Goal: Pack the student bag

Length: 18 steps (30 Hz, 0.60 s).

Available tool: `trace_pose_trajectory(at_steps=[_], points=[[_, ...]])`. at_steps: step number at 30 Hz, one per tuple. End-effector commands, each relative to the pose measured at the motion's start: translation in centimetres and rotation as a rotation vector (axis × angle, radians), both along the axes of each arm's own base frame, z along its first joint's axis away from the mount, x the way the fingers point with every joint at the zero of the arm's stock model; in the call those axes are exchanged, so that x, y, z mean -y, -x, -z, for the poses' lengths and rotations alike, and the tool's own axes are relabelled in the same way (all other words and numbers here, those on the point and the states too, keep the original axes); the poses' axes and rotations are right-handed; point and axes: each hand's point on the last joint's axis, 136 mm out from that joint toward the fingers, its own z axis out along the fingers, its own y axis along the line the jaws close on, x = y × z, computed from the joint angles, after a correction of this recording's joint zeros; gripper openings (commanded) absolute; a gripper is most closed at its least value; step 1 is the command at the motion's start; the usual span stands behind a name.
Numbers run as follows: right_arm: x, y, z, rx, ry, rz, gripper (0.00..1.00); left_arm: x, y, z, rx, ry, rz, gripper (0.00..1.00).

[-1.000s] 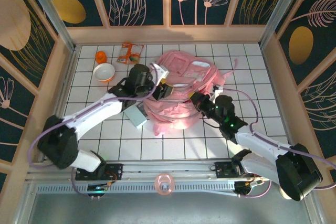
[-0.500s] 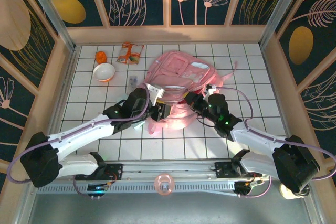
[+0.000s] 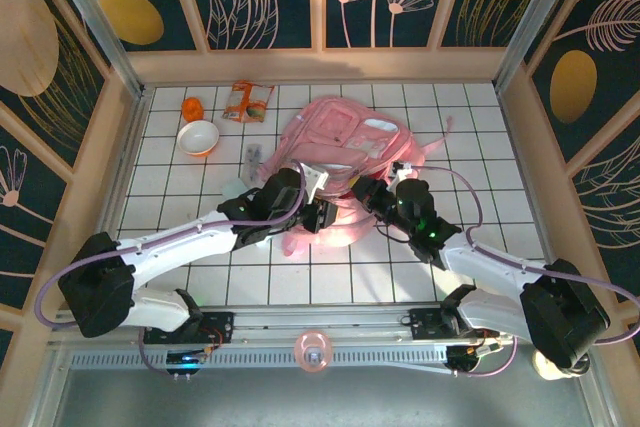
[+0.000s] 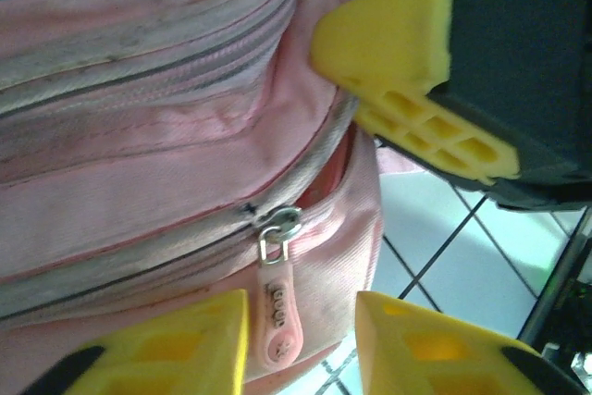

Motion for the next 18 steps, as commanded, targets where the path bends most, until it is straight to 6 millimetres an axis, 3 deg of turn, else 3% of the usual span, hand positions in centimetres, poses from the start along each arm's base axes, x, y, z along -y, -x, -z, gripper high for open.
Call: trace_pose_trajectory(at_steps=[1, 8, 14, 18], points=[[-0.8, 0.1, -5.0, 0.144, -0.067, -0.028, 0.00, 0.5, -0.9, -0.8, 0.029, 0.008, -0.032, 0.28], [-1.0, 0.2, -5.4, 0.149, -0.068, -0.044, 0.00, -0.1, -1.2, 1.3, 0.000, -0.055, -0.066, 0.34], [-0.6, 0.2, -5.1, 0.141, -0.044, -0.032, 0.00, -0.9, -1.7, 1.4, 0.020, -0.081, -0.106, 0.12], [0.9, -0.3, -4.0, 0.098, 0.010, 0.012, 0.00, -1.4, -1.8, 0.8, 0.048, -0.089, -0.111, 0.00]])
